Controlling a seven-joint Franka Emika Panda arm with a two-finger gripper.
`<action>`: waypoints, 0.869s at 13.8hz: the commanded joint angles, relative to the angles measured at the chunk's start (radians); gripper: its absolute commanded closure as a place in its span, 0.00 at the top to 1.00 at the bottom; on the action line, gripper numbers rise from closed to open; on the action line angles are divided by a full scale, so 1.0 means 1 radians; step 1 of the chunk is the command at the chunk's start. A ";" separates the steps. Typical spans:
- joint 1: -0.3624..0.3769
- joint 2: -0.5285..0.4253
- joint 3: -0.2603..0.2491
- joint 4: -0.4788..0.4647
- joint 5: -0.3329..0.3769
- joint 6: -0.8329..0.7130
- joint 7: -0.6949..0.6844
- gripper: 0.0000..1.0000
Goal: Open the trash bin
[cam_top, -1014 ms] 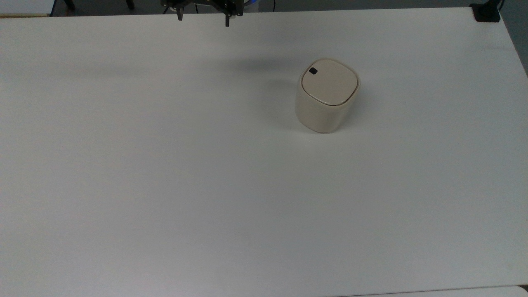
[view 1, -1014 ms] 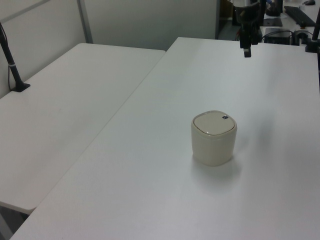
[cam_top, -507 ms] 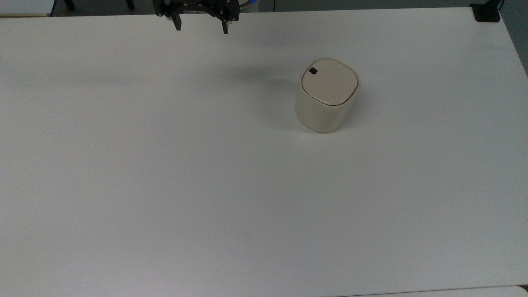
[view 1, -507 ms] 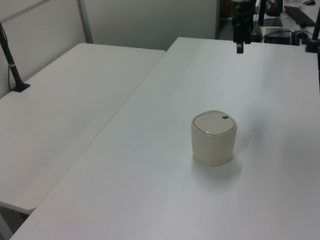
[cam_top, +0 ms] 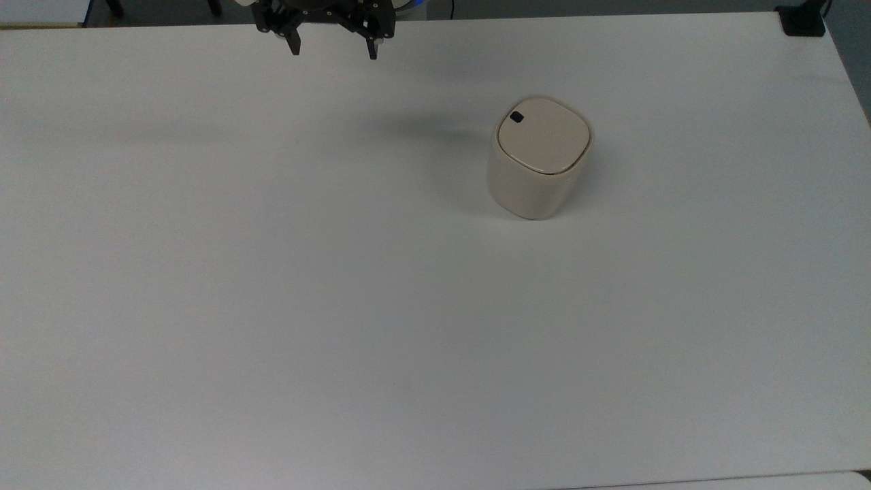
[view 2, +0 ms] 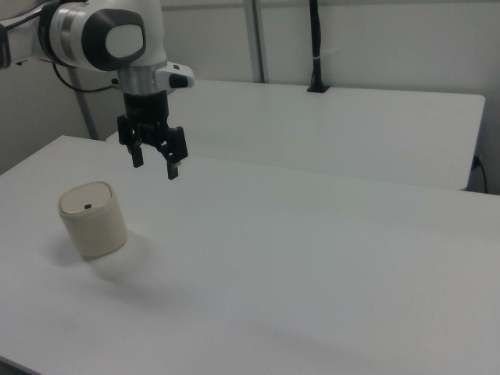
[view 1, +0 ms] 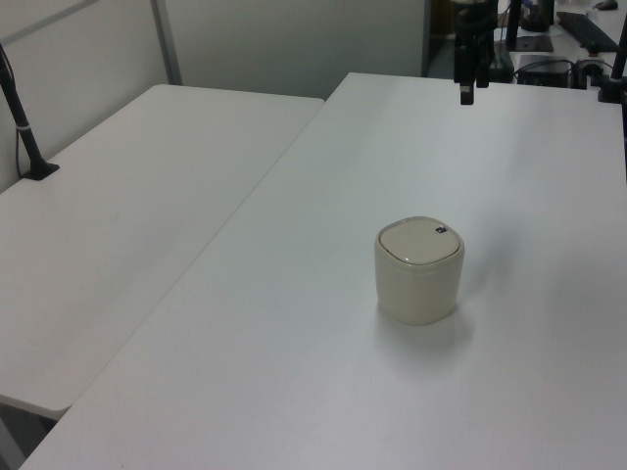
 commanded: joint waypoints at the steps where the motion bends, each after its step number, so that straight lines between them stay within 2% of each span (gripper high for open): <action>1: 0.000 0.008 -0.001 0.013 0.004 0.009 -0.064 0.90; 2: 0.000 0.010 -0.001 0.013 0.003 0.009 -0.076 0.78; 3: -0.001 0.010 -0.003 0.013 0.003 0.009 -0.091 0.53; 4: -0.001 0.010 -0.003 0.014 0.003 0.009 -0.100 0.23; 5: -0.003 0.010 -0.003 0.014 -0.003 0.009 -0.135 0.10; 7: -0.001 0.007 -0.003 0.017 -0.012 0.009 -0.261 0.07; 9: 0.012 0.013 0.011 0.056 0.004 -0.002 -0.468 0.06; 10: 0.050 0.013 0.013 0.056 0.012 -0.003 -0.563 0.06; 12: 0.118 0.019 0.013 0.056 0.023 0.007 -0.611 0.06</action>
